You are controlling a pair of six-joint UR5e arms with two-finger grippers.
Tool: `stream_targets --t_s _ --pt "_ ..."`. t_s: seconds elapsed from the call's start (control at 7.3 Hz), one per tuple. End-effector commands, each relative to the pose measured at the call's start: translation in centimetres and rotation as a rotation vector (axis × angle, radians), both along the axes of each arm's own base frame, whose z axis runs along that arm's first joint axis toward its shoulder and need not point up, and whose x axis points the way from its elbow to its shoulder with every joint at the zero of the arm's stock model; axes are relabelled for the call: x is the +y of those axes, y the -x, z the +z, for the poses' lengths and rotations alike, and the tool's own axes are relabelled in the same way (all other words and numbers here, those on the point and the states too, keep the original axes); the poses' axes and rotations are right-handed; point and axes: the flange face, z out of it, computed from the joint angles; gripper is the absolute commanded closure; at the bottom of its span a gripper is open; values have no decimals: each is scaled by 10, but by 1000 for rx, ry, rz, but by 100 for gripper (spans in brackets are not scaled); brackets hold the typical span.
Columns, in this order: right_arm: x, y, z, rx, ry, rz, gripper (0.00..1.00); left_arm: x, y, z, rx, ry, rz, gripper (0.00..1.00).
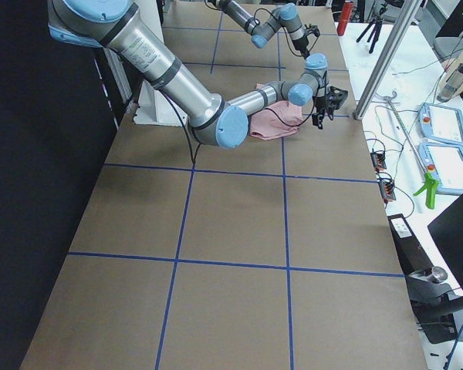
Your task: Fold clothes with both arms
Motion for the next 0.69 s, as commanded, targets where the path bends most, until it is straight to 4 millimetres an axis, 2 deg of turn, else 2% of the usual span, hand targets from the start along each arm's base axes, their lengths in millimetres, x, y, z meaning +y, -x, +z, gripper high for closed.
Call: stream_targets --t_s 0.0,0.14,0.27,0.41,0.55 --pt "3 -133 104 49 -85 -203 0 2 136 72 -111 -148 166 0" --pt "2 -206 150 80 -113 -241 0 -7 215 94 -159 -189 212 0" --pt "6 -290 193 84 -151 -305 0 -8 293 113 -191 -216 240 0" --pt "8 -376 216 96 -189 -378 0 -10 356 119 -250 -219 267 0" --pt "35 -434 244 99 -231 -514 0 -7 408 131 -331 -212 318 0"
